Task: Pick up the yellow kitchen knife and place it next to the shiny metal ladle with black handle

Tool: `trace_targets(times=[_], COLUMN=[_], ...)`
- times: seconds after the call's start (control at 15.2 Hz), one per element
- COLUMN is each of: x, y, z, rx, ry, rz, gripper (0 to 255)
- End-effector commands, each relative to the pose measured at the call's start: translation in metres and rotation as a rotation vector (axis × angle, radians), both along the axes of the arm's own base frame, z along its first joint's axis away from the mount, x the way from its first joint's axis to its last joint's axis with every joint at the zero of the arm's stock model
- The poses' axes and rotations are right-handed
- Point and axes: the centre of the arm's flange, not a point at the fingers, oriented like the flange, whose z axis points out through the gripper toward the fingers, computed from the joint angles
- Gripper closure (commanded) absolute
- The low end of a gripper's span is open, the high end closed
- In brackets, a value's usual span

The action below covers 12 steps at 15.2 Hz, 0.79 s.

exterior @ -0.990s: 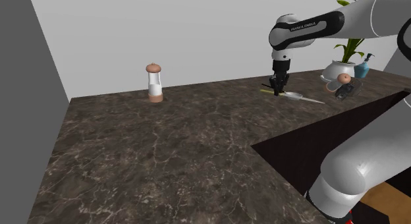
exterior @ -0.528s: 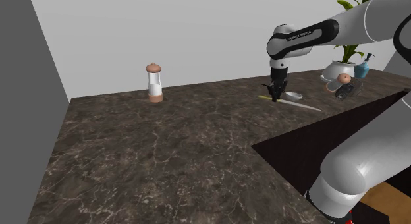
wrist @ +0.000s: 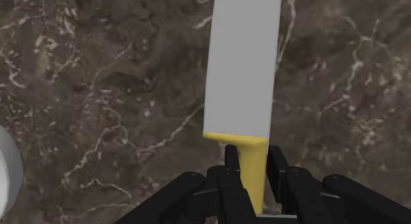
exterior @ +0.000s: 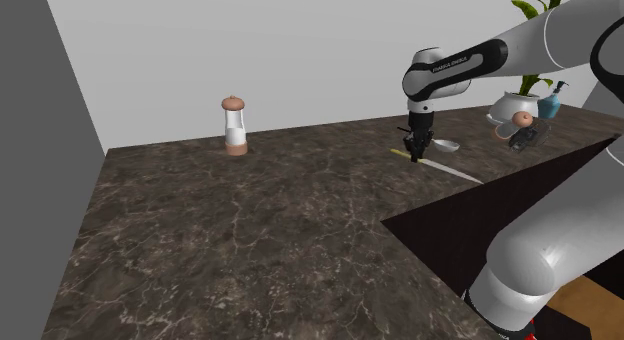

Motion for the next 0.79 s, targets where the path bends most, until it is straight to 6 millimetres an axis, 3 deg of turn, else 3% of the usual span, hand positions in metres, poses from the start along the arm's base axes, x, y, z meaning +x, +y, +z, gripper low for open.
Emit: trace_targets(times=[0.0,0.2,0.26,0.59,0.73], x=[0.0,0.0,0.0,0.0,0.005], y=[0.0,0.0,0.0,0.0,0.001], z=[-0.001,-0.001,-0.001,-0.001,0.025], rx=[0.0,0.0,0.0,0.0,0.0], ry=[0.0,0.0,0.0,0.0,0.0], rz=[0.0,0.0,0.0,0.0,0.0], gripper=[255,255,0,0,0])
